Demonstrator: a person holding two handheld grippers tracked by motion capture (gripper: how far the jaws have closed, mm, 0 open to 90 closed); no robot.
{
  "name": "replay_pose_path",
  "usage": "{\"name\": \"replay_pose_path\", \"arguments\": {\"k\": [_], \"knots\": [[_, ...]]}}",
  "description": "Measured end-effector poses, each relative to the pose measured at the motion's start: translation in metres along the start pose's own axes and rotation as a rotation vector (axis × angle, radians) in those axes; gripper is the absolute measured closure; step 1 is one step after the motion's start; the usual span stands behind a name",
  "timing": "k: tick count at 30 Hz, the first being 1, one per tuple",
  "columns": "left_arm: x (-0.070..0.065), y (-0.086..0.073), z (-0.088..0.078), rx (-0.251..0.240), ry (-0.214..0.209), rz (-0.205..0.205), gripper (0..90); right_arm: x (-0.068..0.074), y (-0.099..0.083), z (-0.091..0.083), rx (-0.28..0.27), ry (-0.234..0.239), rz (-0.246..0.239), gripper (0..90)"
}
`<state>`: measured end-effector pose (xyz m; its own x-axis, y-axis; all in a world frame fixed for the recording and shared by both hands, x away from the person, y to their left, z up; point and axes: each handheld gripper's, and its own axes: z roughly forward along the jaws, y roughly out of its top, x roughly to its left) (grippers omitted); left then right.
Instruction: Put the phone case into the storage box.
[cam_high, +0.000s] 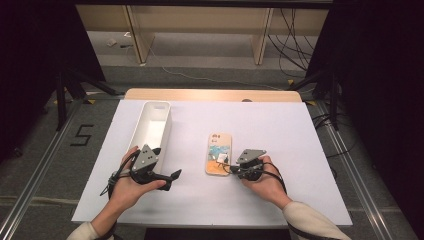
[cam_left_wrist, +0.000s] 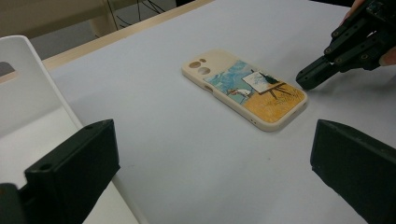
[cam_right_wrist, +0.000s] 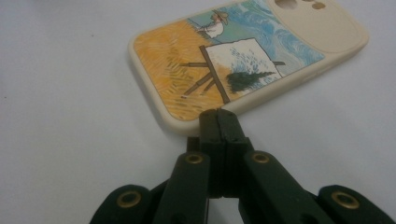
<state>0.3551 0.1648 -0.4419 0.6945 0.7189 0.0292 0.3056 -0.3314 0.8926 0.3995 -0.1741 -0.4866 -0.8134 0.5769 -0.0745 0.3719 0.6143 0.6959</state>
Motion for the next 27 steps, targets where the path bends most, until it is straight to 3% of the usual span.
{"name": "replay_pose_path", "arguments": {"k": [27], "knots": [[0.0, 0.001, 0.001, 0.004, 0.004, 0.004, 2.1, 0.019, 0.016, 0.022, -0.04, 0.008, -0.021, 90.0]]}}
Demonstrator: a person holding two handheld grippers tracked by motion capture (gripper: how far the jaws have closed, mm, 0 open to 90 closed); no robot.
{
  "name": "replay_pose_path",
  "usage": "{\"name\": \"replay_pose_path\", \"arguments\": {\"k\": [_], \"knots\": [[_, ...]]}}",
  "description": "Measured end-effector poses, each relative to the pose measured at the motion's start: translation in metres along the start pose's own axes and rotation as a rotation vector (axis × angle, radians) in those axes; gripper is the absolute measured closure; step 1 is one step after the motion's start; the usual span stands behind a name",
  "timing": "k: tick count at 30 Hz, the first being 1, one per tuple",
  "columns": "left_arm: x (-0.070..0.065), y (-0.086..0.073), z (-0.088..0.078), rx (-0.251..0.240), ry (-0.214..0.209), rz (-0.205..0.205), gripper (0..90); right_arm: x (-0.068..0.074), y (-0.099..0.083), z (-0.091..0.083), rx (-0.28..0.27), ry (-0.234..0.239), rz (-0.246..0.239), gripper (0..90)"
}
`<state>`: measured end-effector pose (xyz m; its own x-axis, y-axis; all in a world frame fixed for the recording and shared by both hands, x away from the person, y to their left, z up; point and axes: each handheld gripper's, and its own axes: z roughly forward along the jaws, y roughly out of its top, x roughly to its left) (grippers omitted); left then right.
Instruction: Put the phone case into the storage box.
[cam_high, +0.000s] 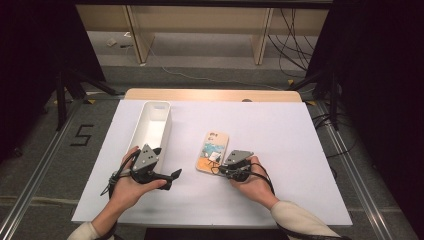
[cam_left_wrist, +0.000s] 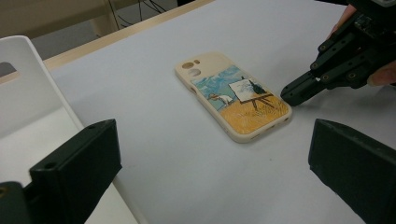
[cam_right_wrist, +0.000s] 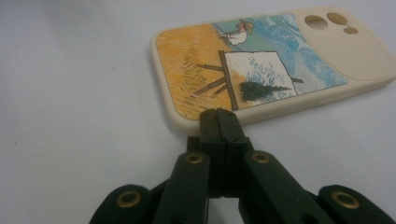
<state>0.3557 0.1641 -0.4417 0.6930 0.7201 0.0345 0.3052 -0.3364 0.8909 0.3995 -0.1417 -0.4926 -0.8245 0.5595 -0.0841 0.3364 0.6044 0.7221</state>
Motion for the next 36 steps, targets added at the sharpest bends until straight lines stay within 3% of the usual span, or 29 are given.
{"name": "replay_pose_path", "arguments": {"k": [16, 20, 28, 36], "knots": [[-0.001, 0.001, -0.001, -0.001, -0.008, -0.005, 5.0, 0.003, 0.002, 0.001, -0.037, 0.02, 0.01, 88.7], [-0.002, 0.002, -0.002, 0.001, -0.014, -0.008, 5.8, -0.005, 0.006, -0.018, -0.109, 0.014, 0.025, 80.5], [-0.002, 0.002, -0.001, 0.004, 0.004, -0.019, 1.8, -0.026, -0.002, -0.065, -0.285, 0.013, 0.119, 54.6], [-0.001, 0.003, -0.001, -0.011, -0.001, -0.039, 0.0, -0.028, -0.014, -0.09, -0.332, 0.0, 0.125, 27.8]]}}
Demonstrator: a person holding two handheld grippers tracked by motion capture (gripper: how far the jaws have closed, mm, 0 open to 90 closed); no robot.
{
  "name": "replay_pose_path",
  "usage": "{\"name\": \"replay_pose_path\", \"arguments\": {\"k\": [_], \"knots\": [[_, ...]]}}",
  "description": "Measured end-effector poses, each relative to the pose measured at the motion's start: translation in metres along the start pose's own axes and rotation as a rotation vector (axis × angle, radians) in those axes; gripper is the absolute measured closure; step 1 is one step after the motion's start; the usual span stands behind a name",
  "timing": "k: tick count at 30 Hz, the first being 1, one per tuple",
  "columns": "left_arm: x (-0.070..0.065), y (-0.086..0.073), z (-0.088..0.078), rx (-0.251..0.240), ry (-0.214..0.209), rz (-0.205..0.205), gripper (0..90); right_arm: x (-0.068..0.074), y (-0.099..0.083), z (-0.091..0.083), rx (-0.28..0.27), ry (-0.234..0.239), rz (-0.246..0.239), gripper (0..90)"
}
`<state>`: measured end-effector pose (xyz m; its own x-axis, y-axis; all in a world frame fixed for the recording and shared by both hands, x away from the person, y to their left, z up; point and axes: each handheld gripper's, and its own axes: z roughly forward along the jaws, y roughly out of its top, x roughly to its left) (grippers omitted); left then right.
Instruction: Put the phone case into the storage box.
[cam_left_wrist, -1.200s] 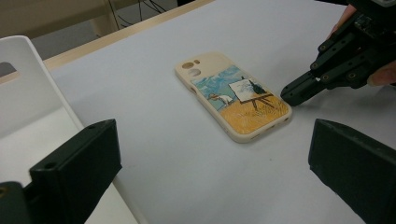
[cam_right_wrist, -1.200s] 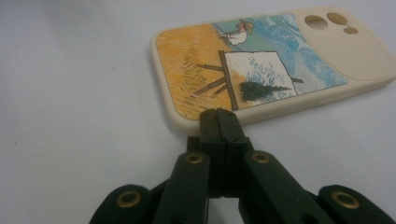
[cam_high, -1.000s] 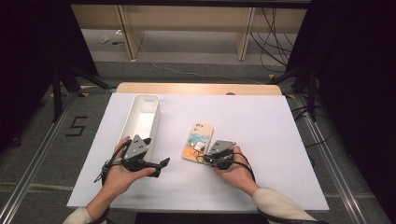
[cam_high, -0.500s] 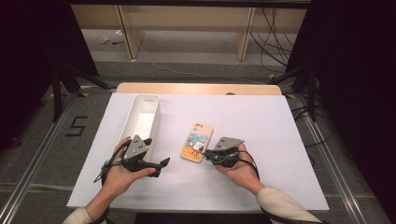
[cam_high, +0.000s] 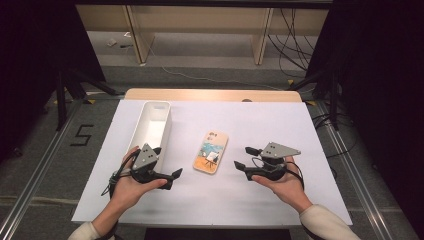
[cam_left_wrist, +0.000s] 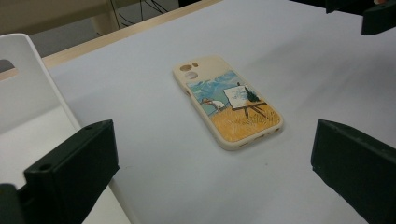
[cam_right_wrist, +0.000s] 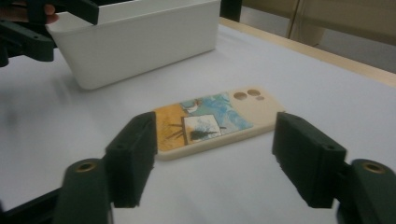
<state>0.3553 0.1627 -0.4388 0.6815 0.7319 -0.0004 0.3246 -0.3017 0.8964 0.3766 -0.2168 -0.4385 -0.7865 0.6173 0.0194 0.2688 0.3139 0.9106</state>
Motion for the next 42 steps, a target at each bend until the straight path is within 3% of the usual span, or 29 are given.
{"name": "replay_pose_path", "arguments": {"k": [4, 7, 15, 26, 42], "knots": [[0.0, 0.001, 0.0, -0.001, 0.0, -0.006, 0.0, 0.004, -0.003, -0.013, 0.0, 0.012, -0.006, 15.9], [-0.002, 0.004, 0.0, -0.004, -0.006, -0.05, 0.0, 0.006, -0.005, -0.021, 0.0, 0.001, -0.012, 12.8], [-0.008, 0.017, 0.013, 0.01, -0.028, -0.05, 0.0, 0.005, -0.012, -0.033, 0.005, -0.02, -0.011, 8.3], [-0.025, 0.046, 0.069, 0.094, -0.064, -0.033, 0.0, 0.006, -0.016, -0.041, 0.009, -0.042, -0.014, 6.9], [-0.023, 0.067, 0.149, 0.194, -0.004, -0.095, 0.0, 0.005, -0.018, -0.045, 0.006, -0.049, -0.009, 6.3]]}}
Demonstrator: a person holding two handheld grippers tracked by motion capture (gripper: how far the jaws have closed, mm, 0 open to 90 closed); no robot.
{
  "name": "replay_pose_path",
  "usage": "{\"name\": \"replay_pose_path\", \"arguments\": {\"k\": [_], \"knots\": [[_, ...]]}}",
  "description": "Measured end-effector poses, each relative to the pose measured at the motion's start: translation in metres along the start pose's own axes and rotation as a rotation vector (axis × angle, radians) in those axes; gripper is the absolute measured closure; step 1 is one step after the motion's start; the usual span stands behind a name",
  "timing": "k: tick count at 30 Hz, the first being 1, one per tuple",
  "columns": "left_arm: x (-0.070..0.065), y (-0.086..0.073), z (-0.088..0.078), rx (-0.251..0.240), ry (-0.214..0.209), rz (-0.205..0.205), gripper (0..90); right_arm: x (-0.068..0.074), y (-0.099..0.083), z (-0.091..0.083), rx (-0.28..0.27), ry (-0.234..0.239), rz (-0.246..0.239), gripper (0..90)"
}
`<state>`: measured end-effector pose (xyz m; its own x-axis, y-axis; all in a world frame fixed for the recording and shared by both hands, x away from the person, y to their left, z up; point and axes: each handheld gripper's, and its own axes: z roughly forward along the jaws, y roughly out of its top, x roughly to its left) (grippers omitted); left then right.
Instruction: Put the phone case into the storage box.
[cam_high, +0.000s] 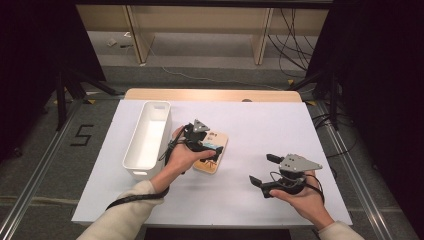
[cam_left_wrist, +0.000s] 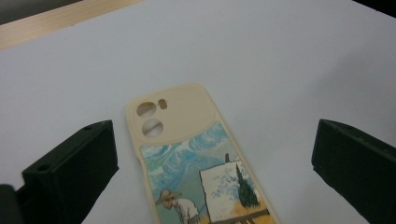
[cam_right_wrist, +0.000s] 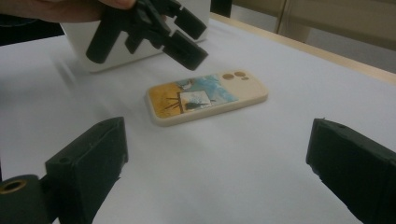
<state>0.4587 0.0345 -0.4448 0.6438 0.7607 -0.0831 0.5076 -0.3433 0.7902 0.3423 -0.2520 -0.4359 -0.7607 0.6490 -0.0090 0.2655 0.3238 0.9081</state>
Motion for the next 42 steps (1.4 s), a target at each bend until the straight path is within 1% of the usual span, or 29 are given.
{"name": "replay_pose_path", "arguments": {"k": [10, 14, 17, 21, 25, 26, 34, 38, 42], "knots": [[0.006, 0.011, 0.039, 0.057, 0.055, -0.051, 0.0, -0.001, -0.001, 0.0, -0.001, 0.002, 0.001, 6.2], [0.008, 0.014, 0.051, 0.078, 0.067, -0.065, 0.0, -0.001, -0.001, 0.0, 0.0, 0.004, -0.001, 6.1], [0.01, 0.015, 0.06, 0.099, 0.084, -0.074, 0.0, -0.001, -0.001, 0.001, 0.001, 0.005, -0.001, 6.1], [0.014, 0.015, 0.07, 0.118, 0.105, -0.103, 0.0, 0.0, -0.001, 0.0, 0.001, 0.007, -0.003, 6.1], [0.014, 0.014, 0.077, 0.136, 0.115, -0.113, 0.0, 0.0, -0.001, 0.001, 0.001, 0.009, -0.005, 6.1], [0.014, 0.014, 0.079, 0.142, 0.118, -0.107, 0.0, -0.001, -0.001, 0.001, 0.001, 0.008, -0.005, 6.2], [0.017, 0.014, 0.085, 0.159, 0.134, -0.12, 0.0, 0.0, -0.001, 0.001, 0.001, 0.013, -0.007, 6.3], [0.018, 0.013, 0.088, 0.161, 0.143, -0.138, 0.0, 0.0, -0.001, 0.001, 0.002, 0.013, -0.01, 6.3], [0.018, 0.012, 0.09, 0.168, 0.145, -0.138, 0.0, 0.0, -0.001, 0.001, 0.005, 0.013, -0.011, 6.4]]}}
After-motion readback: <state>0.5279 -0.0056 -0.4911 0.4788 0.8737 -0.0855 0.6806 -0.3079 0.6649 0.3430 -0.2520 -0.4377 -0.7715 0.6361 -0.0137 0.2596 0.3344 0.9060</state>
